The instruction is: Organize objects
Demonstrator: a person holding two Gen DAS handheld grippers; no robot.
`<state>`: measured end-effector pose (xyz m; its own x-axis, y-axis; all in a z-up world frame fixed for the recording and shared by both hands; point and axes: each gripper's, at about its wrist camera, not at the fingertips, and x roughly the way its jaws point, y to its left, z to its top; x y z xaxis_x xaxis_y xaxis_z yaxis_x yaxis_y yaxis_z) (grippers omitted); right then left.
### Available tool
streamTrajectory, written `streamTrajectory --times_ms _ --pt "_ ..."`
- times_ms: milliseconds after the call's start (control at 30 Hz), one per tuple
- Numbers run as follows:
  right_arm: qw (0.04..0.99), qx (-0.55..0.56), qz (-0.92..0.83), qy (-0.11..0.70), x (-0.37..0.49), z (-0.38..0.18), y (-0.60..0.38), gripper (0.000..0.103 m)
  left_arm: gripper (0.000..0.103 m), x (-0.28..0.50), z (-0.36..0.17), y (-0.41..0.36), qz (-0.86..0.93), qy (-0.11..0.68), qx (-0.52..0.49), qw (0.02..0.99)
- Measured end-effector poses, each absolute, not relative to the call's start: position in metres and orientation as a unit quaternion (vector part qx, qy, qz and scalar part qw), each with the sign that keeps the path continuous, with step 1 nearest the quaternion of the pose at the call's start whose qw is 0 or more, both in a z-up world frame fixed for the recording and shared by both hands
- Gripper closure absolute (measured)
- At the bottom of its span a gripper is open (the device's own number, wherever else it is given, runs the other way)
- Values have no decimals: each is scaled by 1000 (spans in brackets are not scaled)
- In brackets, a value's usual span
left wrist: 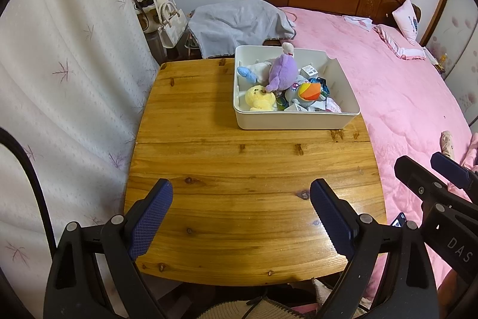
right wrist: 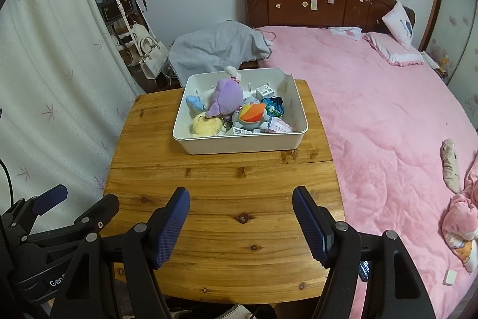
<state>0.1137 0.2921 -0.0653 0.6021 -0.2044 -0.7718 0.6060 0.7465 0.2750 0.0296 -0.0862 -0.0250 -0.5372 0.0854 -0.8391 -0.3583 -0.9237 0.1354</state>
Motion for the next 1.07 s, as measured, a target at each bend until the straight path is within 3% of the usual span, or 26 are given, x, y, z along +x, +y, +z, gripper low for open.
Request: streamTrajectory --times_ms 1067 --pt "854 267 -231 382 116 -68 291 31 8 26 -25 -89 860 166 -457 153"
